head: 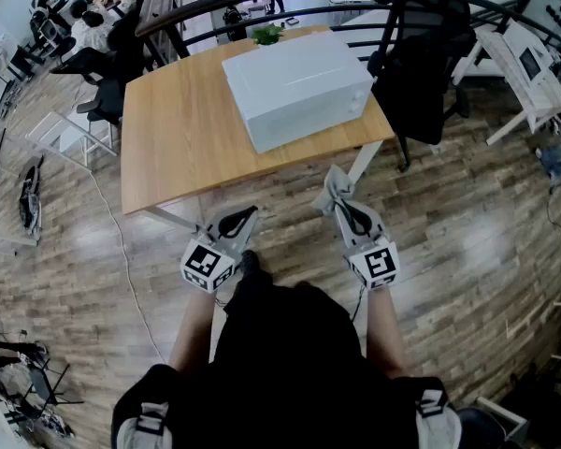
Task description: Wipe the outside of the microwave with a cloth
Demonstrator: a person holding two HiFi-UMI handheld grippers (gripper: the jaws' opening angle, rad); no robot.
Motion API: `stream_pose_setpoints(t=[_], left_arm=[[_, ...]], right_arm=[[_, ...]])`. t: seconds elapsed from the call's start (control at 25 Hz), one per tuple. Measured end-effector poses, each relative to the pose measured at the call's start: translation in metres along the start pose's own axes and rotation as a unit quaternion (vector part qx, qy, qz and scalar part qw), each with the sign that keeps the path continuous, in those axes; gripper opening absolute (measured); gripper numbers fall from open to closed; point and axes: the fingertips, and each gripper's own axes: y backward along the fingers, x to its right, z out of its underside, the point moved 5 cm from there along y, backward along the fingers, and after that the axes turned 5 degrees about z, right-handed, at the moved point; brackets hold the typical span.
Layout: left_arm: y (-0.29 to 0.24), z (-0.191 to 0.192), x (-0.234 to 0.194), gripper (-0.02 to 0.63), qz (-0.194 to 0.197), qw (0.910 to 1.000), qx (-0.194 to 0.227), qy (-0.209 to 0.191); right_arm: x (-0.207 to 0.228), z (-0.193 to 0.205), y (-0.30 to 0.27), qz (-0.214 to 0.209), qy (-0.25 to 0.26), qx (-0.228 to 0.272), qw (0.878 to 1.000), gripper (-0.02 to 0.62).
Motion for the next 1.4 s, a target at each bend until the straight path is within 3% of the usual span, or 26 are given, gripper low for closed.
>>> stream_pose_setpoints(t=[0.6, 1.4], left_arm=[[0.017, 0.003, -0.017, 0.003, -0.001, 1.0000, -0.001, 0.005], [0.002, 0.004, -0.149, 0.003, 0.022, 0.9997, 0.000, 0.013]], right_arm=[[-0.017, -0.004, -0.011, -0.013, -0.010, -0.011, 1.000, 0.011], [-0.026, -0.019, -0.137, -0.013, 0.010, -0.043, 0.999, 0.012]])
